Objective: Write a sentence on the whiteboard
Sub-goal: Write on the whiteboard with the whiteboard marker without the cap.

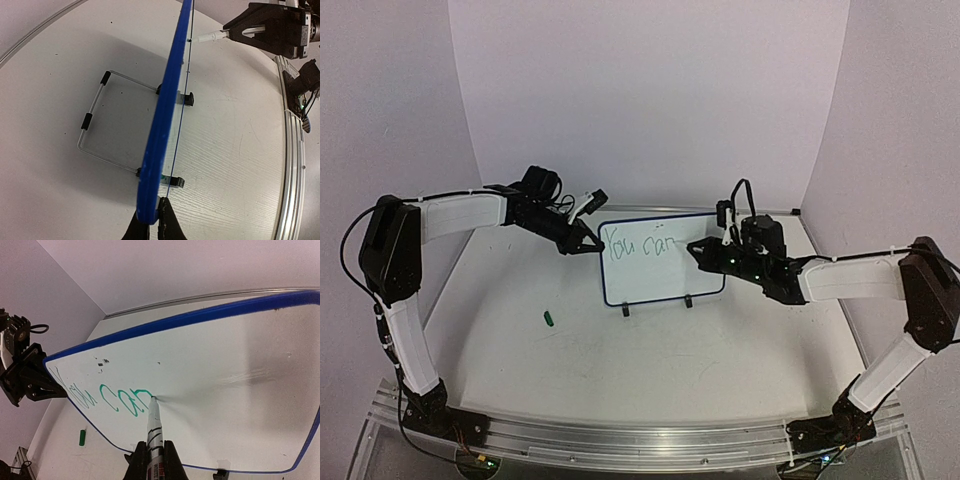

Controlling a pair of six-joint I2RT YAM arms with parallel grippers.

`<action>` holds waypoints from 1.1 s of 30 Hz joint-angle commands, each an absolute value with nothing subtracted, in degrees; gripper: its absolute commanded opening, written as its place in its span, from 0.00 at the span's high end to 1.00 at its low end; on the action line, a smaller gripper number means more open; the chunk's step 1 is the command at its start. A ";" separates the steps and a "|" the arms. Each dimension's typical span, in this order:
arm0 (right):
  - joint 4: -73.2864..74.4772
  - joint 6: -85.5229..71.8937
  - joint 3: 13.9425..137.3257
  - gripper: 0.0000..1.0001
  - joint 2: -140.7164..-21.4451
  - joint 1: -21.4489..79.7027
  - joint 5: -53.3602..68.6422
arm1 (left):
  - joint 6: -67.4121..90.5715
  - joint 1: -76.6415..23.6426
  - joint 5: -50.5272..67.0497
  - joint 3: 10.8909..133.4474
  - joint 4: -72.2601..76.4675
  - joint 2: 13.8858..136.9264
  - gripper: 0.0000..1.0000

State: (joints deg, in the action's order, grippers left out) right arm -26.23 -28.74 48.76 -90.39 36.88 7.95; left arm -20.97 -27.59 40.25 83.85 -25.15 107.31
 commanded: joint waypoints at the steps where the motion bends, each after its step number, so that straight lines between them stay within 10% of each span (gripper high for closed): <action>1: -27.22 -29.68 47.44 1.00 -89.92 36.39 7.51 | -24.04 -26.89 32.48 83.32 -25.91 106.52 1.00; 33: -31.68 -31.91 42.26 1.00 -84.57 27.16 22.59 | -24.16 -26.89 32.43 83.14 -26.01 106.17 1.00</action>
State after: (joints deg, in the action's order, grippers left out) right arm -27.39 -30.77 42.14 -83.82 27.93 19.08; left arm -21.04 -27.59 40.23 83.85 -25.31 107.28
